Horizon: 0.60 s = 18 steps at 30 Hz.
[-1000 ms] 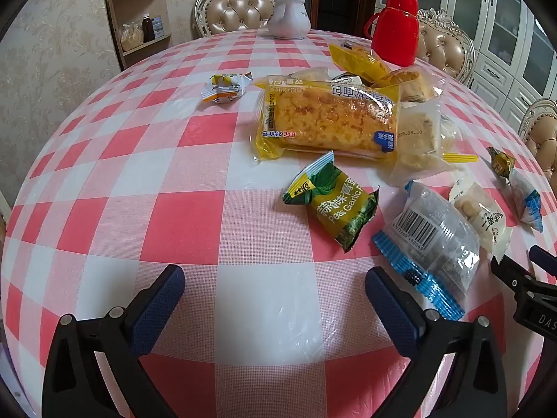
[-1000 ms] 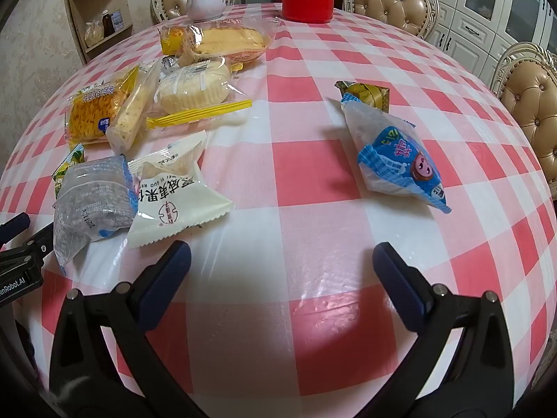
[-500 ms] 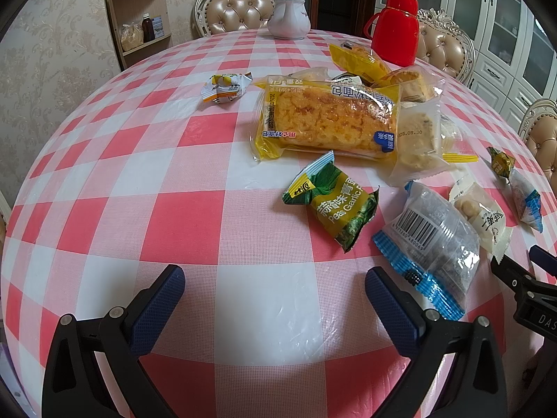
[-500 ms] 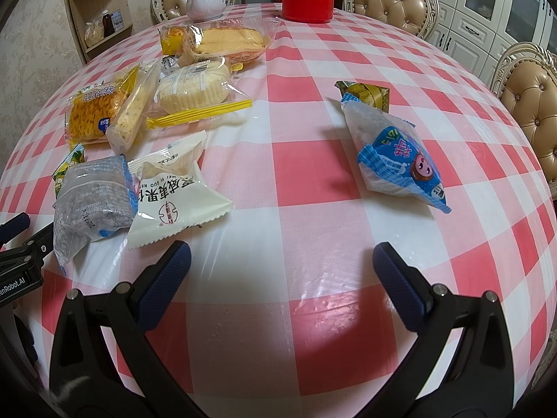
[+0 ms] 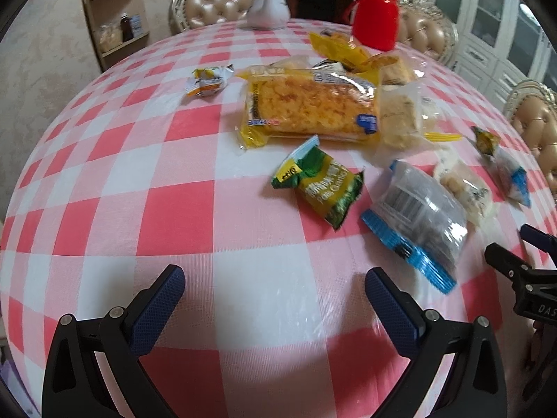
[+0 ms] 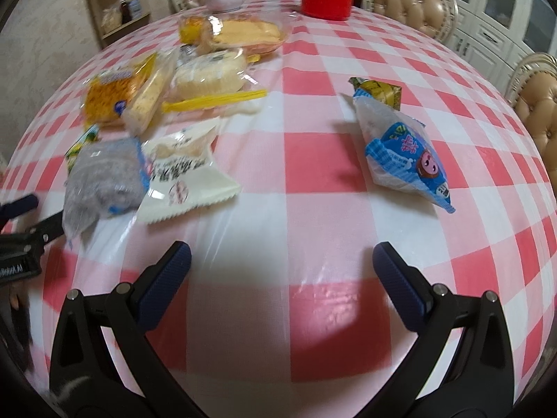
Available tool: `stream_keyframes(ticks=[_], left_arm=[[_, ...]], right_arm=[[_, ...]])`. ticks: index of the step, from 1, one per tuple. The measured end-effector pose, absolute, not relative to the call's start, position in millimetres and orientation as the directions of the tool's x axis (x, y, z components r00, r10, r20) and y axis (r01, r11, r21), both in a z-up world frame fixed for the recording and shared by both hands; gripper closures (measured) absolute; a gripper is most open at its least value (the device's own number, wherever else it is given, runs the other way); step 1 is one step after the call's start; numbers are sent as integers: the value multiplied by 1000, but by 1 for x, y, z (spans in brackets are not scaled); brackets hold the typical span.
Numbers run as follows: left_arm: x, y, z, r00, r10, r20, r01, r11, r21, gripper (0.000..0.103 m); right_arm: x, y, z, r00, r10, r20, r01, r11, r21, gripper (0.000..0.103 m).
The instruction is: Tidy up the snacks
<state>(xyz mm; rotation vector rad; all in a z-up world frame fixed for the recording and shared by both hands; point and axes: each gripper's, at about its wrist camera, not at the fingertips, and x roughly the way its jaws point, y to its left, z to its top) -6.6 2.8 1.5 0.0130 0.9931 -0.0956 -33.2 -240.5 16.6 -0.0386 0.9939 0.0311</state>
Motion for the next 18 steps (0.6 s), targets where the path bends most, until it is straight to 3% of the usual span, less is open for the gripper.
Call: stream_keyframes(ticks=[4, 11, 17, 18], left_arm=[[-23, 0, 8, 561, -179, -808, 176, 980, -94, 0], [-34, -53, 37, 656, -271, -704, 365, 931, -18, 0], [-4, -95, 27, 593, -238, -769, 534, 831, 154, 1], [-1, -96, 23, 580, -241, -778, 556, 815, 162, 5]], right_arm=[[-49, -239, 19, 557, 57, -828, -114, 993, -9, 0], [-68, -241, 21, 561, 123, -819, -169, 985, 33, 0], [-76, -245, 23, 559, 154, -815, -183, 981, 60, 0], [-76, -245, 24, 560, 158, -813, -182, 981, 65, 0]])
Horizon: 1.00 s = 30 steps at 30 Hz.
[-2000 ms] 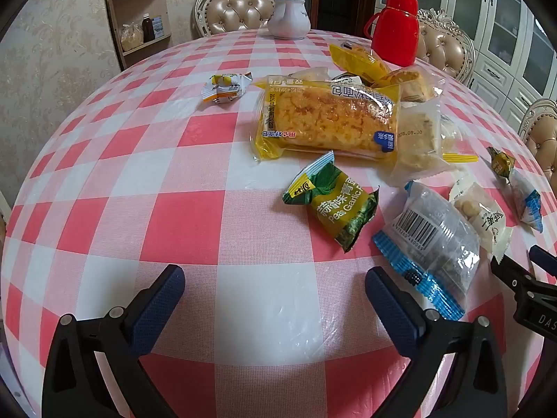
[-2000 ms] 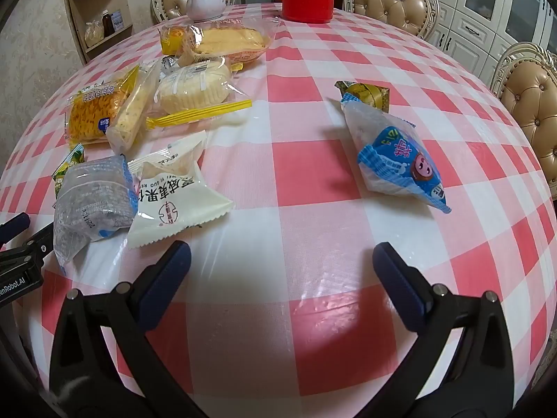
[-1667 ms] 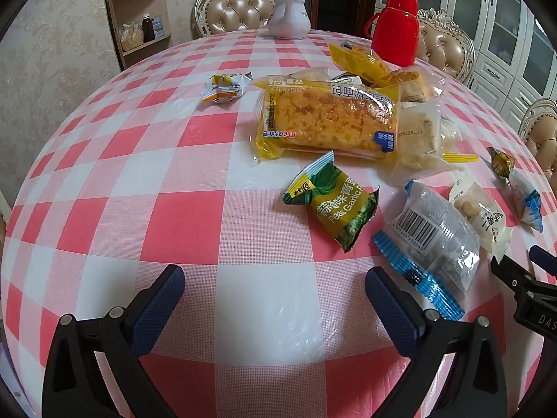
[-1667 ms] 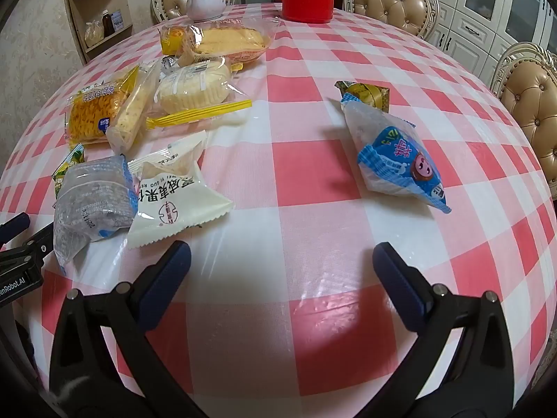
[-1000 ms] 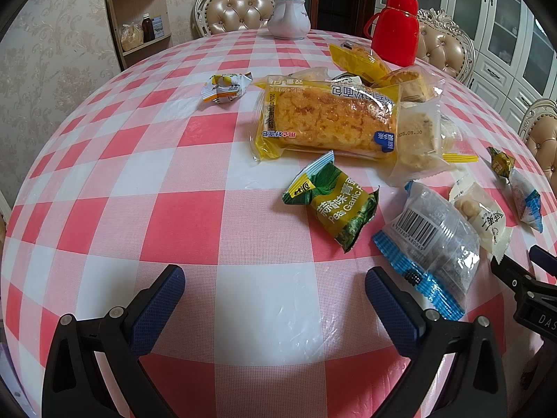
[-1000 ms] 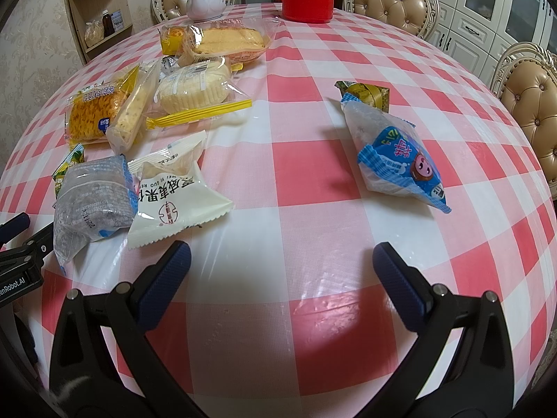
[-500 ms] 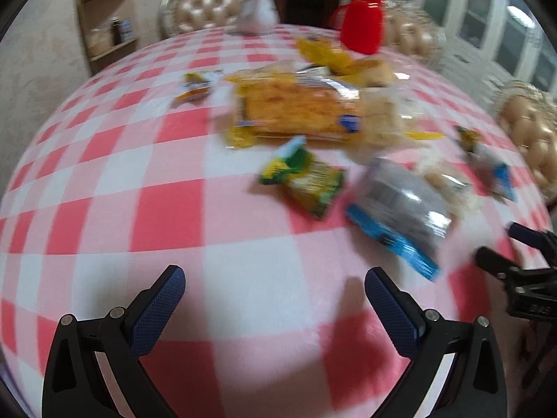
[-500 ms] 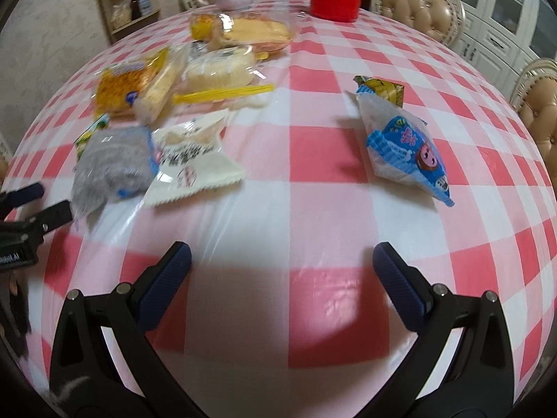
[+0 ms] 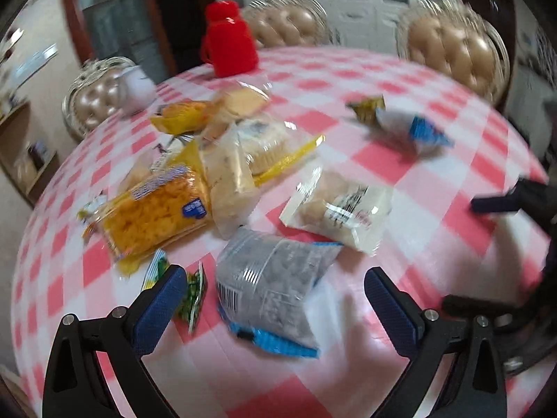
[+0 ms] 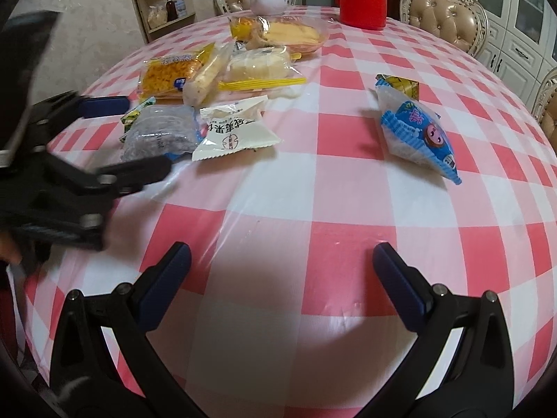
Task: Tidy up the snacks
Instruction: 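Grasp the clear bag with blue strip with left tool while right tool grasps white cookie packet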
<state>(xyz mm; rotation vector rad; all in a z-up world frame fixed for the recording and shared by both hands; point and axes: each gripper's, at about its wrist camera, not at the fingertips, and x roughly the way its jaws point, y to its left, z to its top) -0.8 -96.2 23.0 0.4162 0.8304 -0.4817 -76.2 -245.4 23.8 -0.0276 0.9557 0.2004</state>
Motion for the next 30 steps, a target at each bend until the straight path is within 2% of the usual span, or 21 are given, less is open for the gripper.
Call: stream_keyframes(ticks=[1, 3, 4, 10, 13, 15, 19, 24, 25, 26, 27, 28, 30], left_arm=[[-1, -98, 20, 566, -254, -784, 576, 802, 155, 17], [-3, -96, 13, 555, -266, -788, 598, 786, 156, 32], [-5, -92, 13, 557, -270, -785, 599, 785, 155, 43], [-33, -79, 22, 605, -265, -751, 573, 800, 179, 53], [-36, -56, 30, 612, -271, -743, 501, 860, 99, 60], [-35, -36, 38, 624, -291, -726, 429, 903, 7, 60], [-37, -5, 46, 655, -289, -698, 315, 944, -95, 60], [-40, 1, 36, 615, -329, -717, 360, 926, -116, 58], [-43, -1, 35, 609, -337, -718, 374, 920, -115, 53], [-44, -4, 35, 606, -342, -718, 390, 915, -107, 49], [-45, -8, 34, 606, -339, -720, 403, 911, -90, 40], [-45, -12, 34, 605, -338, -721, 411, 908, -81, 31], [-42, -18, 32, 591, -352, -726, 420, 902, -95, 28]], right_arm=[[-75, -246, 24, 559, 159, -813, -182, 981, 67, 0], [-75, -246, 24, 559, 162, -813, -184, 981, 68, 0], [-74, -245, 24, 558, 161, -814, -186, 980, 67, 0], [-65, -235, 28, 553, 197, -810, -250, 966, 64, 0], [-48, -221, 26, 546, 185, -817, -277, 960, 32, 0], [-32, -208, 24, 536, 193, -822, -307, 951, 23, 0], [-3, -191, 25, 555, 177, -812, -348, 937, -34, 0], [19, -193, 18, 531, 185, -827, -382, 923, -39, 1], [20, -196, 18, 527, 199, -826, -389, 921, -27, 8], [18, -199, 21, 543, 219, -811, -394, 919, -16, 27], [16, -202, 23, 555, 227, -800, -399, 917, -16, 40], [14, -205, 24, 560, 238, -794, -400, 917, -8, 59], [12, -210, 24, 569, 221, -792, -382, 924, -16, 59]])
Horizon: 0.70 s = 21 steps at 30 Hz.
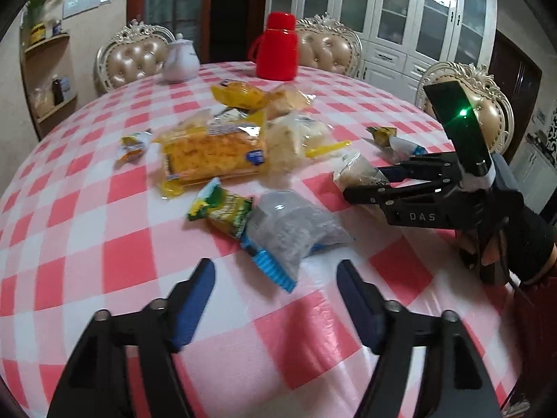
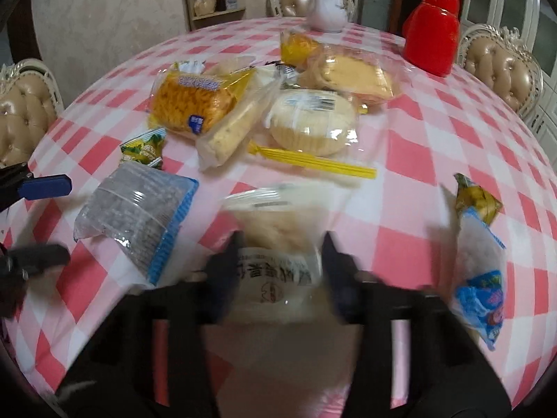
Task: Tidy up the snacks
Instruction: 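Grasp the clear bag with blue strip with left tool while right tool grasps white cookie packet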
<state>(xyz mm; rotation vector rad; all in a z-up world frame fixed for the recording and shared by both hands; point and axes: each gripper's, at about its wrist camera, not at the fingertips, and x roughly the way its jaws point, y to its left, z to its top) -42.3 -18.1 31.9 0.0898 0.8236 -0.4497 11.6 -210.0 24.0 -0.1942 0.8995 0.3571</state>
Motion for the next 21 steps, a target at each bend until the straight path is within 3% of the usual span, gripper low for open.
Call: stream_keyframes(ticks=[5, 12, 20, 21], left_arm=[[-26, -31, 25, 560, -351, -750, 353, 921, -167, 25], [-1, -49, 13, 521, -237, -820, 56, 968, -244, 20], [9, -73, 9, 565, -29, -824, -94, 991, -99, 18], [6, -74, 8, 577, -17, -816, -83, 993, -80, 25]], right_arm=[[-3, -229, 33, 636, 169, -753, -285, 958, -25, 62], [-18, -251, 54, 702, 211, -680, -226, 972, 69, 62], [-22, -248, 47, 693, 217, -687, -211, 973, 94, 62], [-23, -249, 46, 694, 214, -688, -209, 974, 92, 62]])
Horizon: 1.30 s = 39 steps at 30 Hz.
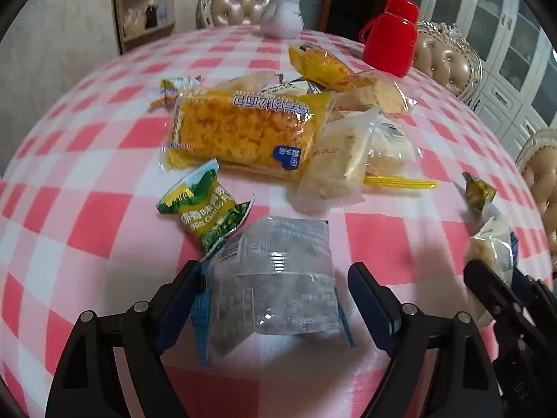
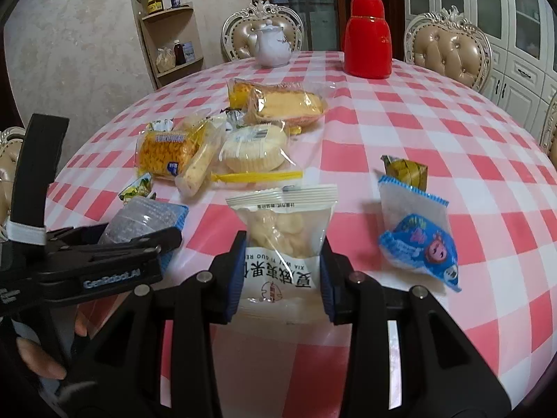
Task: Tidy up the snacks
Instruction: 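Grasp the clear bag with blue strip with left tool while right tool grasps white cookie packet, then carry both packets to the white box and open both tools to drop them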
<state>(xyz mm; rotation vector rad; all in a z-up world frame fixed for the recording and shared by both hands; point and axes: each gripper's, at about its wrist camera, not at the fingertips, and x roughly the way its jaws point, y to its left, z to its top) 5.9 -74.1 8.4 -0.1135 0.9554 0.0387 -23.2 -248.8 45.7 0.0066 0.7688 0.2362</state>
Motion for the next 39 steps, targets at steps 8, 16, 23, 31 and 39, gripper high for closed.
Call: stream_keyframes(ticks=[8, 16, 23, 31, 39], left_arm=[[-40, -51, 14, 613, -106, -783, -9, 990, -141, 44], [-67, -14, 29, 664, -117, -739, -48, 979, -198, 44], [-92, 20, 38, 688, -90, -720, -89, 974, -206, 44], [-127, 65, 53, 715, -38, -698, -135, 972, -191, 44], [-169, 107, 64, 724, 20, -689, -185, 969, -166, 43]], right_arm=[[-34, -253, 46, 696, 262, -668, -206, 965, 164, 62], [-57, -237, 49, 699, 331, -634, -234, 944, 235, 62], [-77, -210, 49, 660, 462, -593, -291, 884, 365, 62], [-92, -166, 52, 620, 535, -574, -355, 844, 403, 62], [-98, -114, 49, 559, 598, -574, -442, 801, 403, 62]])
